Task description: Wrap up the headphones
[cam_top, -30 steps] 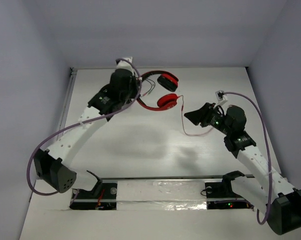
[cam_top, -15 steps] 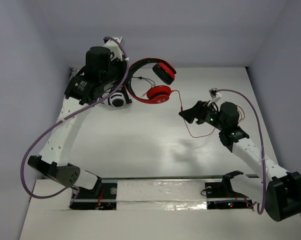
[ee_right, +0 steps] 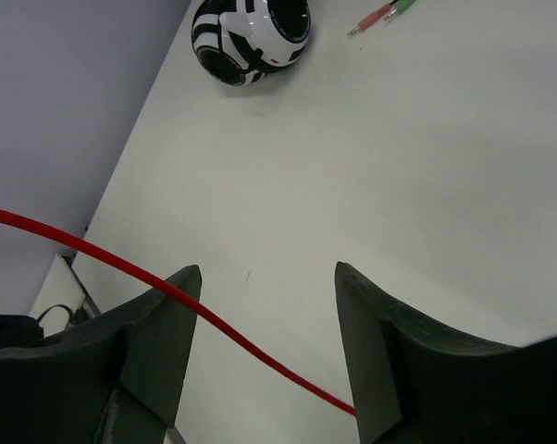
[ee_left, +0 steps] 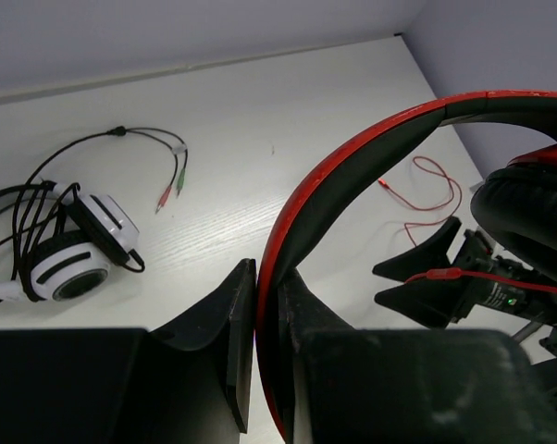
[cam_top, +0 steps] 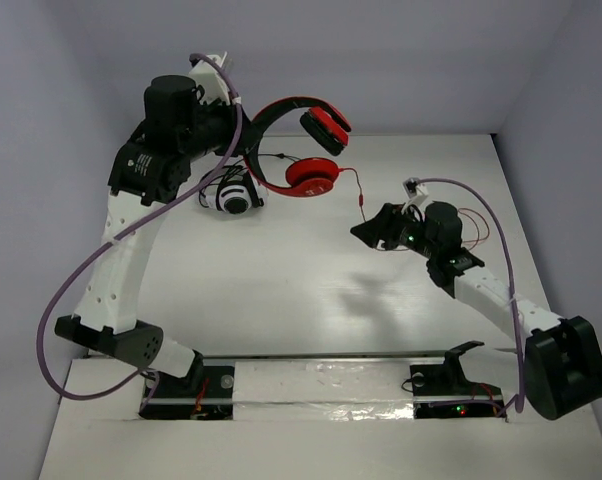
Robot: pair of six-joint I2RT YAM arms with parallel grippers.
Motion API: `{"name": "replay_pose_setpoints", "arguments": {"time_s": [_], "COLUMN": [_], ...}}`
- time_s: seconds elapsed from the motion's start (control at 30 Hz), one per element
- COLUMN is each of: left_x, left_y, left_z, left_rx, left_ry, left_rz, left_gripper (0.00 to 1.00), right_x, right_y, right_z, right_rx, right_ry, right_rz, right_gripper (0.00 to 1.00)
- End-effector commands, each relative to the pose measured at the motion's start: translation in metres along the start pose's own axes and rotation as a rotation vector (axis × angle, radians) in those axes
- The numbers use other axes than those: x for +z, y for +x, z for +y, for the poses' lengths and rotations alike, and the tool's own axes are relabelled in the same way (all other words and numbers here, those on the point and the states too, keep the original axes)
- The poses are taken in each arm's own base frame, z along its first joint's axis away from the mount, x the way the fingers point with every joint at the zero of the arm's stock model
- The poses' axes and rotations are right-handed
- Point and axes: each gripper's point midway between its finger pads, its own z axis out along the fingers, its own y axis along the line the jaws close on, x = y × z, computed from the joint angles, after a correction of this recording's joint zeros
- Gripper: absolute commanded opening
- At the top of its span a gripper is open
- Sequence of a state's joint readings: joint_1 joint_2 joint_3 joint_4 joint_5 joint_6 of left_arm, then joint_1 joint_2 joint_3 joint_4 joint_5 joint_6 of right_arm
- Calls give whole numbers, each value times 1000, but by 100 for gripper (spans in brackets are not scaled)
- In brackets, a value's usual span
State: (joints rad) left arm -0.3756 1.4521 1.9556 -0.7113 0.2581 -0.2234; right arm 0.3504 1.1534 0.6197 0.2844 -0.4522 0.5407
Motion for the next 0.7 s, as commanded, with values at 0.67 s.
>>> {"name": "replay_pose_setpoints", "arguments": {"time_s": [0.67], "left_x": [-33], "left_y": [-103], "left_z": [-23], "left_rx": [-51], "left_ry": [172], "left_rz": [-257], "left_gripper": [0], "right_x": [0], "right_y": [19], "right_z": [-13], "right_rx": [17], "right_ry": [27], "right_rz": [-30], "right_gripper": [76]}}
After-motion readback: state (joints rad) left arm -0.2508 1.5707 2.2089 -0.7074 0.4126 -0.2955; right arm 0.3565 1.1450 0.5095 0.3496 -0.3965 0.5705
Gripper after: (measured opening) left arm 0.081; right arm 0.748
